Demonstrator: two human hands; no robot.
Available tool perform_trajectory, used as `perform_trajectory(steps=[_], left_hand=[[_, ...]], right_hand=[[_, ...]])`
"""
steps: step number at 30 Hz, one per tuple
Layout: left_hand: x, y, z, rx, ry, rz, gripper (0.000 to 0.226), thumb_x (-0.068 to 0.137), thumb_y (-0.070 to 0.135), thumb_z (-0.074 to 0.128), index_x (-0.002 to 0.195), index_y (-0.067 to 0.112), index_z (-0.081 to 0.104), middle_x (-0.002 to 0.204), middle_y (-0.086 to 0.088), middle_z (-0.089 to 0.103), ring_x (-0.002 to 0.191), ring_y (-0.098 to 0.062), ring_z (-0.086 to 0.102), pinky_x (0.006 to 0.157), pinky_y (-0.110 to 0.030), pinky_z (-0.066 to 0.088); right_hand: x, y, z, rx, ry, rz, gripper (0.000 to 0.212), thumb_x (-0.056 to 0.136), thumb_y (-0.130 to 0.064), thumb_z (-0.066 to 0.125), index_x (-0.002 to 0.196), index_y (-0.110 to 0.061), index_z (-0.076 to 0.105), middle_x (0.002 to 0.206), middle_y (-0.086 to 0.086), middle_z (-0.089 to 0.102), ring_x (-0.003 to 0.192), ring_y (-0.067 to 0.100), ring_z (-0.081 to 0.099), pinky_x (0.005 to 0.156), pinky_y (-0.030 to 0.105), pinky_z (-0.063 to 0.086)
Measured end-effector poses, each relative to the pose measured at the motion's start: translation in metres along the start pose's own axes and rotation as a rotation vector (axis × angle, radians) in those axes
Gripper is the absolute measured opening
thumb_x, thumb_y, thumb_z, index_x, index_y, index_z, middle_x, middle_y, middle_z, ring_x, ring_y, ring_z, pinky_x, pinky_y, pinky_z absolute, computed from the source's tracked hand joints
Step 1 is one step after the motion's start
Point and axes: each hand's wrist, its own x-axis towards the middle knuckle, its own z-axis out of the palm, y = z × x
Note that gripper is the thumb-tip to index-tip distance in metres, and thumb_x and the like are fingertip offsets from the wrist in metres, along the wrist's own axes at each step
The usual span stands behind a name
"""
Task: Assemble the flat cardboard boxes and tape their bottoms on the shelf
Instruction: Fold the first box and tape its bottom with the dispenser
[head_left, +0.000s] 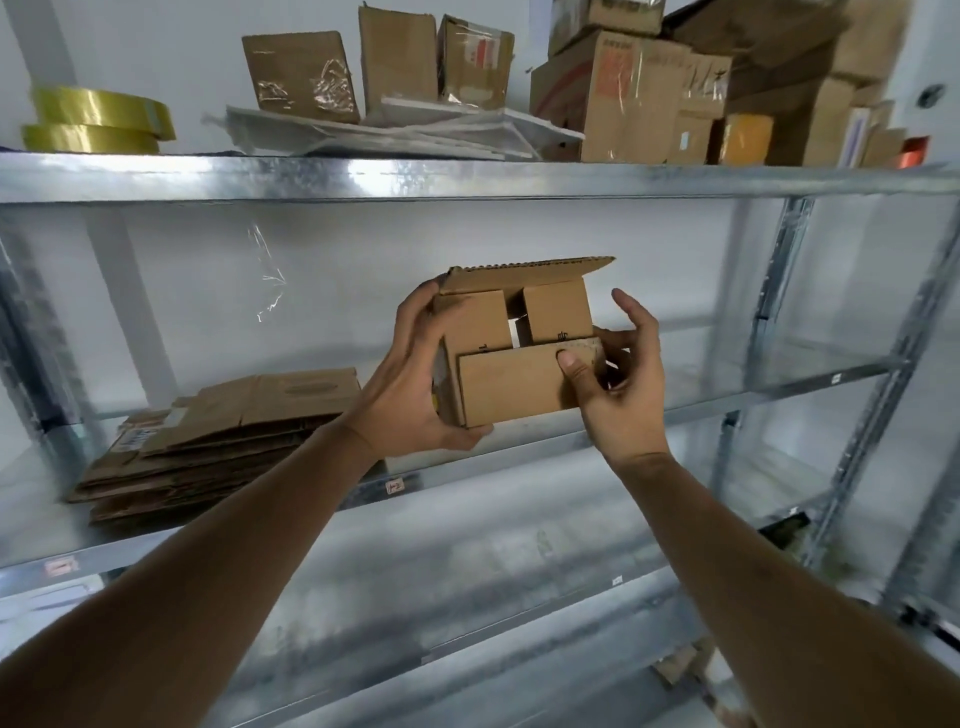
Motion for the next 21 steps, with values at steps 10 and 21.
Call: perform_trajectory(steps=[10,21], left_hand=[[0.044,0.006,0.04,-0.009,-0.105,-0.069,0.147,0.056,0.044,0.101,0.163,0.041,0.0,0.161,-0.003,0.016,0.151,-0.019,0.025,0.122,-0.048,0.037],[0.099,0.012,0.126,0.097,0.03,-0.028,0.089,0.06,0.042,0.1,0.129,0.007,0.056,0.161,-0.013,0.022,0.148,-0.025,0.032,0.111,-0.046,0.049]], right_hand=[[0.037,0.03,-0.046,-0.113,-0.032,-0.05,0.089,0.098,-0.012,0.07,0.163,-0.043,0.018,0.105,0.012,0.061,0.104,0.021,0.065,0.081,0.019,0.054],[0.117,0.072,-0.113,-0.181,-0.005,-0.099,0.015,0.095,-0.027,0.076,0.11,-0.027,0.078,0.117,0.005,0.059,0.107,0.013,0.066,0.096,0.033,0.056]])
